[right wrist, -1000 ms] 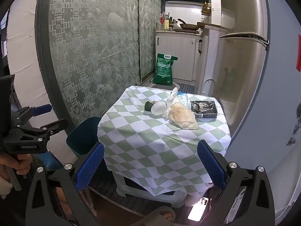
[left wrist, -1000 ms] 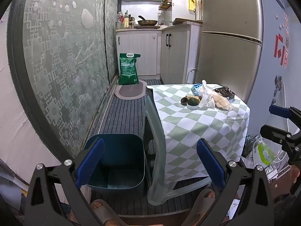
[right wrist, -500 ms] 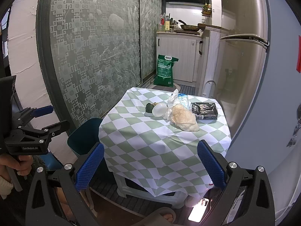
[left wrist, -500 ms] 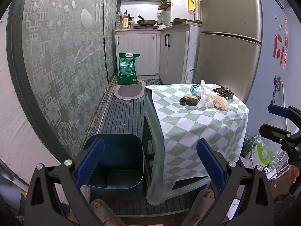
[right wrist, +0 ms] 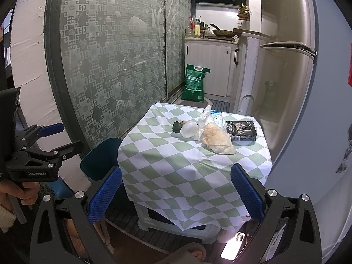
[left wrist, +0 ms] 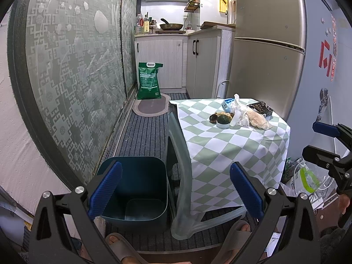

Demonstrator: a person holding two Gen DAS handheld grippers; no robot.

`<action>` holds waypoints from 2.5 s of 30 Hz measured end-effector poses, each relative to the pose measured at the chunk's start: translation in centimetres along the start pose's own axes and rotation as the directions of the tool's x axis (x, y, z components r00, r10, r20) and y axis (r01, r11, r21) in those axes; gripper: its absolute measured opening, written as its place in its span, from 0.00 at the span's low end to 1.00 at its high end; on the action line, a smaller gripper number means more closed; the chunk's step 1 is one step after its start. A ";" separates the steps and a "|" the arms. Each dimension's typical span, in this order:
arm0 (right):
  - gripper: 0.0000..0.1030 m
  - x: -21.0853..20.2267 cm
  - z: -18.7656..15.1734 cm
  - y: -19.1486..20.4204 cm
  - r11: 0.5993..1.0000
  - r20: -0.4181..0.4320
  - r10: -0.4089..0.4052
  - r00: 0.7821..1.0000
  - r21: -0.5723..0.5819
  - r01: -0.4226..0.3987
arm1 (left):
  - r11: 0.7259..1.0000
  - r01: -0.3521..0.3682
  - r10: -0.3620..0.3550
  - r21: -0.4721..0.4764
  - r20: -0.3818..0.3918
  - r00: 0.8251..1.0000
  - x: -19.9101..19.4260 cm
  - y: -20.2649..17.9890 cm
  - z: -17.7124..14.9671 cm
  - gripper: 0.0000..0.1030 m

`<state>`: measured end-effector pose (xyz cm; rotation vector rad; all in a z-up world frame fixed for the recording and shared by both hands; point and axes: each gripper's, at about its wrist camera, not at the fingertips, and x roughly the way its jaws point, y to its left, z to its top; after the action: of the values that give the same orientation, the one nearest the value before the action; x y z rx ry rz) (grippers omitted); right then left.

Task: Collect trash

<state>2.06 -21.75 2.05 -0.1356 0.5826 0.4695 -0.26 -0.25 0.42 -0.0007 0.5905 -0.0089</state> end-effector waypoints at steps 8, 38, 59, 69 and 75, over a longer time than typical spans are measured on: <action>0.97 0.0 0.0 0.0 1.000 0.001 0.000 1.000 0.001 0.000 | 1.000 -0.001 0.001 -0.001 0.000 1.000 0.0 0.0 0.0 0.97; 0.97 0.1 0.0 0.1 1.000 0.001 0.001 1.000 -0.003 -0.001 | 1.000 -0.002 0.002 0.001 0.000 1.000 0.0 -0.3 0.0 0.97; 0.89 0.4 0.0 -0.3 1.000 -0.012 0.030 0.999 0.001 -0.030 | 0.999 0.016 -0.017 0.035 0.022 1.000 0.4 -0.5 0.5 0.84; 0.79 0.9 0.5 -1.5 0.999 -0.043 0.017 0.999 0.031 -0.016 | 0.988 0.115 -0.117 0.104 0.022 0.993 1.0 -0.9 1.7 0.75; 0.71 1.6 1.0 -3.2 0.997 -0.059 0.023 0.998 0.075 -0.019 | 0.958 0.226 -0.224 0.178 -0.029 0.974 2.3 -1.8 3.3 0.57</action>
<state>5.20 -23.73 1.93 -0.0732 0.6601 0.4645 3.48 -2.11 1.85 0.1087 0.5944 -0.2843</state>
